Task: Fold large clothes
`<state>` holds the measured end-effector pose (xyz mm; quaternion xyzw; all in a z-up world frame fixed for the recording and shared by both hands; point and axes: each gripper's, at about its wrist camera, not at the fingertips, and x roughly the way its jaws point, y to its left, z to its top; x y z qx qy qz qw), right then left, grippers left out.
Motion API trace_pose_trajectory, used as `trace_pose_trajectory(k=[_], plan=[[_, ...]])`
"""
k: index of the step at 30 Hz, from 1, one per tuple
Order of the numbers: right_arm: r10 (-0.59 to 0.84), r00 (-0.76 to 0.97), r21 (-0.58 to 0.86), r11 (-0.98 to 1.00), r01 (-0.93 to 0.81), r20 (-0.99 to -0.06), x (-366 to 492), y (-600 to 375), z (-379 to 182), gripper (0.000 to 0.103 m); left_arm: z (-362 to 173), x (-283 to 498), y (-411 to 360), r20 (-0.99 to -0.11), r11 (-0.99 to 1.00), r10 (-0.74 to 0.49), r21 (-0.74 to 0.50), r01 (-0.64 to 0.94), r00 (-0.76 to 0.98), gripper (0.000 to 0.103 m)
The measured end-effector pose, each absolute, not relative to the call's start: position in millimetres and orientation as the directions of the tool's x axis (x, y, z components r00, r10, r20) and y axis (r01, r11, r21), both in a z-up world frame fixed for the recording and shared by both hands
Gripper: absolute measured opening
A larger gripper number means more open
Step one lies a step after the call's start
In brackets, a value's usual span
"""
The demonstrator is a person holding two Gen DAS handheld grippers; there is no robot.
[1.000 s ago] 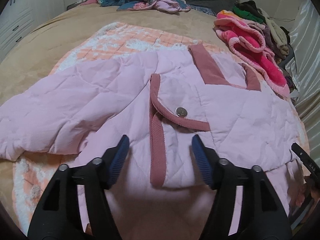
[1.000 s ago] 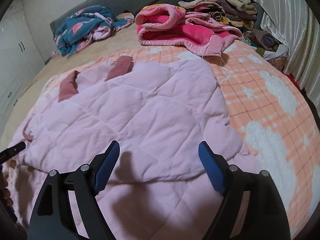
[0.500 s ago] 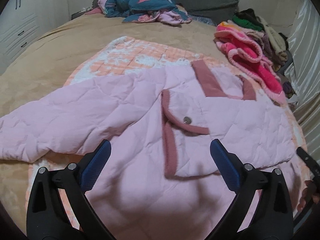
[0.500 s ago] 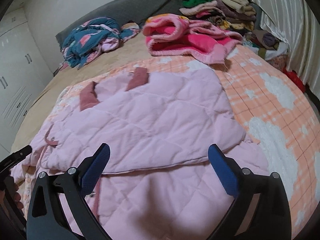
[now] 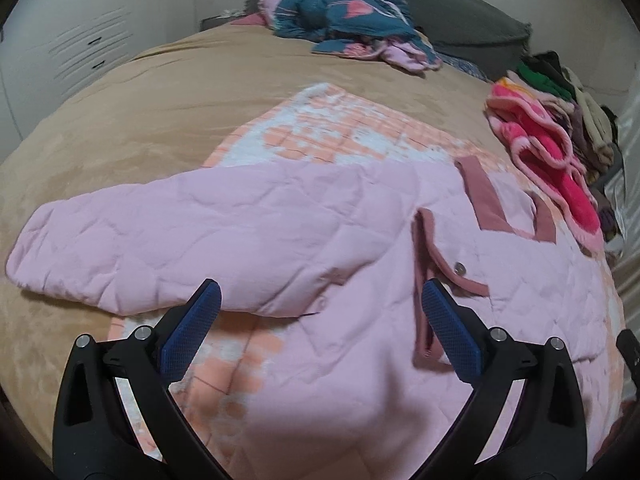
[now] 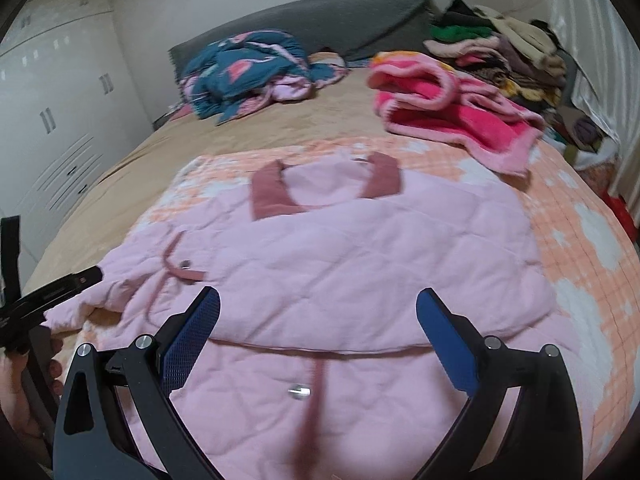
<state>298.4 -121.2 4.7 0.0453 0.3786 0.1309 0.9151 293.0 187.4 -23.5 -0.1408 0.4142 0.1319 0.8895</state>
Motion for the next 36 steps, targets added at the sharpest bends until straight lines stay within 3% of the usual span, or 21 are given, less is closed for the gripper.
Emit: trace_pose_trajectory(k=[8, 21, 36], plan=[[0.337, 0.651, 0.166, 0.936, -0.312, -0.68, 297, -57, 13, 0.098, -14, 278, 232, -0.742, 0.872, 0.211, -0.151, -0.466, 0.636, 0.094], [0.424, 0.586, 0.129, 0.869, -0.477, -0.69, 291, 42, 18, 0.098, -21, 248, 314, -0.767, 0.698, 0.366, -0.149, -0.7, 0.528, 0.094], [0.503, 0.492, 0.091, 0.759, -0.645, -0.711, 281, 141, 12, 0.098, -46, 214, 381, -0.81, 0.483, 0.427, -0.17, -0.859, 0.401, 0.094]])
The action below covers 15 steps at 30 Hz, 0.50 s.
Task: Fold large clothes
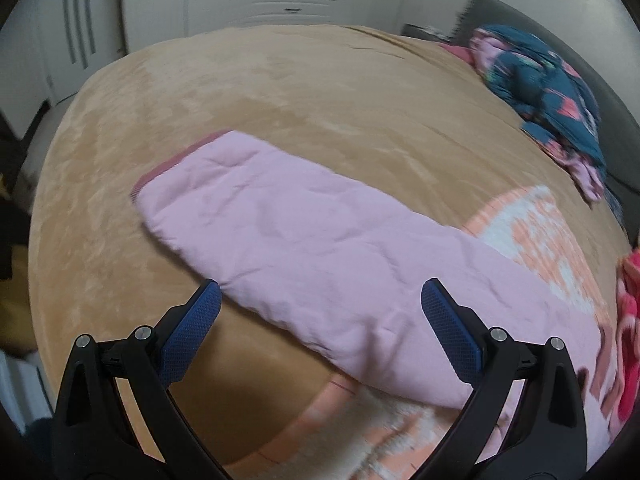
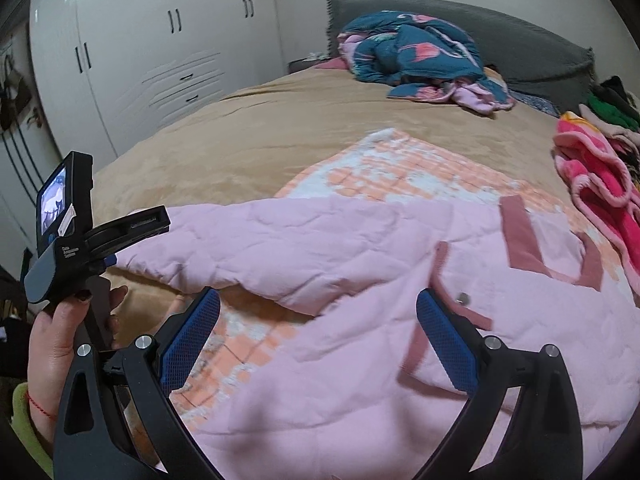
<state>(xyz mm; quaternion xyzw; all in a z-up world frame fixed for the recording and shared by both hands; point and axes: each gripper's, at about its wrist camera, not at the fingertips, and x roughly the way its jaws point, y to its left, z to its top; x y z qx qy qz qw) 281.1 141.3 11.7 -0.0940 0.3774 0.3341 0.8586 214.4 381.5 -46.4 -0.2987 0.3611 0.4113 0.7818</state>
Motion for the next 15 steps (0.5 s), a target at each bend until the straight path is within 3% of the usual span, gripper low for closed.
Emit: trace_pose_trajectory(k=[9, 15], plan=[[0.511, 0.453, 0.113, 0.745, -0.658, -0.731, 286, 164, -4, 0.098, -70, 197, 413, -0.844, 0.346, 0.426, -0.181, -0.921, 0.326, 0.094], [0.516, 0.448, 0.139, 0.754, -0.642, -0.73, 291, 163, -9, 0.098, -101, 195, 436, -0.882, 0.297, 0.347, -0.217, -0.93, 0.317, 0.094]])
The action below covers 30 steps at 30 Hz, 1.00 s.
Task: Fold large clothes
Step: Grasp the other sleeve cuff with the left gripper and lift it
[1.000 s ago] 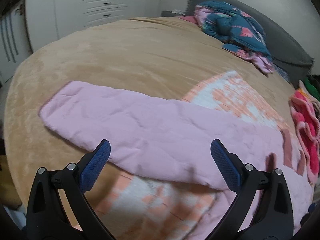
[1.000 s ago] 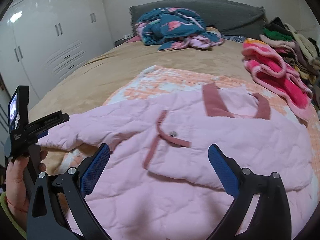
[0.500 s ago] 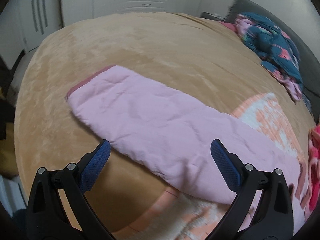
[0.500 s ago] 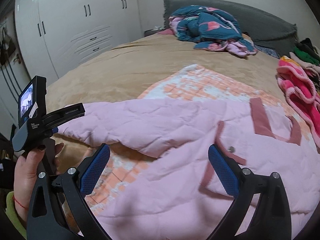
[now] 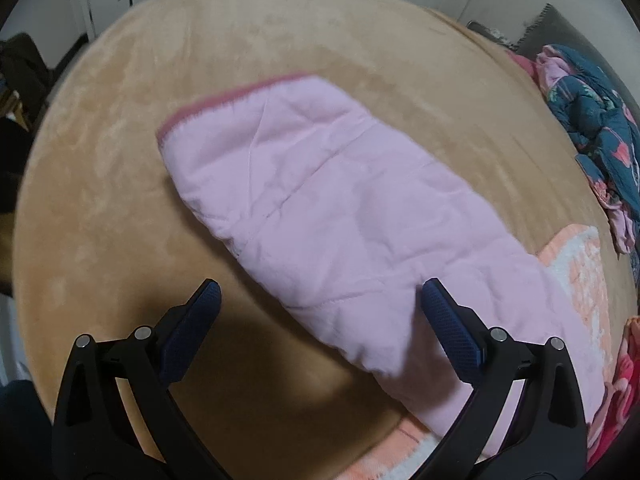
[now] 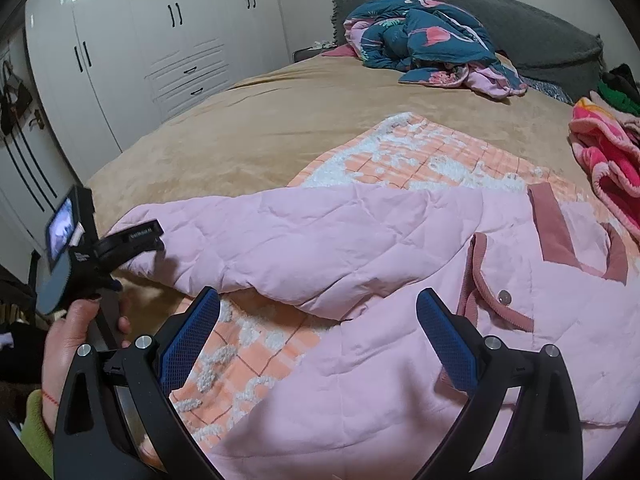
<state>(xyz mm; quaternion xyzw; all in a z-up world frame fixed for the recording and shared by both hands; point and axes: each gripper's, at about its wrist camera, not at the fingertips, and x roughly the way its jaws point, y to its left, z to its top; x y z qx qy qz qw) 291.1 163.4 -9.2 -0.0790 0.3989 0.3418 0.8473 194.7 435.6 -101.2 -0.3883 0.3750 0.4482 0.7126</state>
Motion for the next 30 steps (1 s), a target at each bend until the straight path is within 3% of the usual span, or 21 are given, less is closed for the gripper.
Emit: trace_pose_trajectory(k=[4, 11, 15, 17, 18, 20, 30], plan=[[0.512, 0.452, 0.144, 0.762, -0.631, -0.73, 294, 155, -13, 0.098, -106, 193, 444, -0.861, 0.248, 0.359, -0.285, -0.926, 0.361, 0.094], [0.494, 0.503, 0.151, 0.804, -0.576, -0.709, 299, 117, -11, 0.098, -108, 203, 453, -0.84, 0.308, 0.371, -0.291, -0.906, 0.396, 0.092], [0.495, 0.523, 0.185, 0.825, -0.535, -0.694, 301, 91, -9, 0.098, -96, 196, 451, -0.814, 0.326, 0.386, -0.32, -0.889, 0.435, 0.068], [0.494, 0.532, 0.195, 0.831, -0.521, -0.688, 301, 81, -7, 0.098, -88, 195, 451, -0.792, 0.345, 0.406, -0.33, -0.879, 0.456, 0.044], [0.494, 0.536, 0.201, 0.835, -0.513, -0.684, 300, 75, -7, 0.098, -80, 194, 449, -0.775, 0.368, 0.418, -0.333, -0.868, 0.474, 0.039], [0.495, 0.543, 0.212, 0.84, -0.5, -0.678, 298, 66, -4, 0.098, -68, 193, 444, -0.749, 0.403, 0.433, -0.337, -0.851, 0.502, 0.019], [0.491, 0.583, 0.282, 0.865, -0.416, -0.647, 284, 12, 4, 0.098, -10, 192, 413, -0.632, 0.53, 0.44, -0.39, -0.753, 0.638, 0.012]])
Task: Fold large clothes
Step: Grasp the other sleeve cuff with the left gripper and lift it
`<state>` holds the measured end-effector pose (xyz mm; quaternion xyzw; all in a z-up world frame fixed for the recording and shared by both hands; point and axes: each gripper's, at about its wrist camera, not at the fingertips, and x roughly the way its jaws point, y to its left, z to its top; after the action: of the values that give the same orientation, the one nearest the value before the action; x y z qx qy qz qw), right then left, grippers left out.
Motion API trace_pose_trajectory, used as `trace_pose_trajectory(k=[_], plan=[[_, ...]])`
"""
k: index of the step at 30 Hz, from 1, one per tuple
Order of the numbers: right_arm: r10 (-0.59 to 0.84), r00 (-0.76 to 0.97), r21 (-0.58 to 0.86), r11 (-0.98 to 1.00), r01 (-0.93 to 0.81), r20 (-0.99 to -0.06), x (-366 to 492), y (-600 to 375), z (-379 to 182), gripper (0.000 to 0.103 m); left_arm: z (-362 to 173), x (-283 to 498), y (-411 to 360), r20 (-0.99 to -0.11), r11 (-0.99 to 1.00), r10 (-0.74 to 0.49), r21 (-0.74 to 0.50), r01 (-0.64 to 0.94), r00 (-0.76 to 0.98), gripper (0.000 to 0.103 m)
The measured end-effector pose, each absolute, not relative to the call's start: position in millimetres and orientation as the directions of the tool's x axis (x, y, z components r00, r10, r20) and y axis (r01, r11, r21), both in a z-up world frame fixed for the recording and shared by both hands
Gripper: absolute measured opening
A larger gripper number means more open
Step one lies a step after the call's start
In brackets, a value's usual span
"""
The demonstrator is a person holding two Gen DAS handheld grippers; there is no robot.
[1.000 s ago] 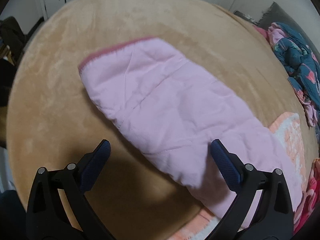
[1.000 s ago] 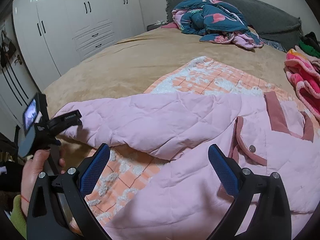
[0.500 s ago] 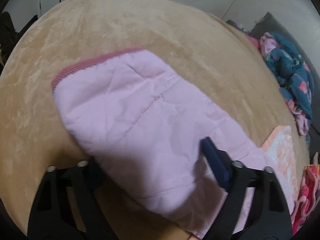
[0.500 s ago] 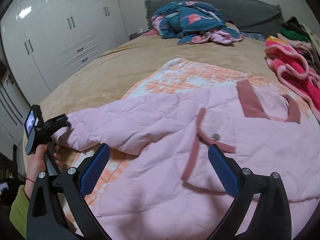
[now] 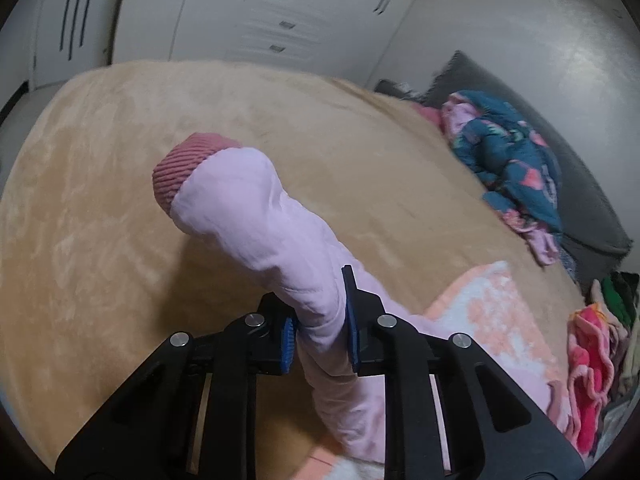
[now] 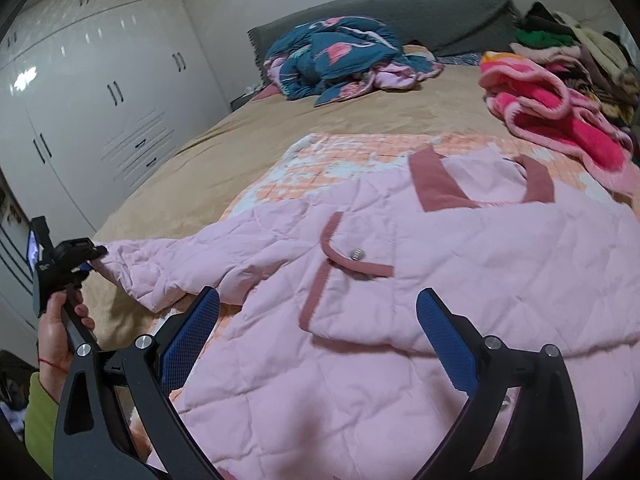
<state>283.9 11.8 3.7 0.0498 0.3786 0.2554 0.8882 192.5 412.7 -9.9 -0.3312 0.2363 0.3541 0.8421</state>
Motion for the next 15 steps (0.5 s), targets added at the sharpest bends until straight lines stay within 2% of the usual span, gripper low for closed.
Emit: trace_pose_trajectory(k=[3, 15], plan=[[0.483, 0.601, 0.287, 0.872, -0.397, -0.637, 276, -5, 10, 0.098, 18, 196, 386, -0.577, 0.589, 0.412, -0.422, -0.689, 0.706, 0.012], [0.457, 0.658, 0.274, 0.888, -0.369, -0.598, 239, -68, 34, 0.098, 115, 213, 275, -0.44, 0.815, 0.351, -0.291, -0.501, 0.827, 0.012]])
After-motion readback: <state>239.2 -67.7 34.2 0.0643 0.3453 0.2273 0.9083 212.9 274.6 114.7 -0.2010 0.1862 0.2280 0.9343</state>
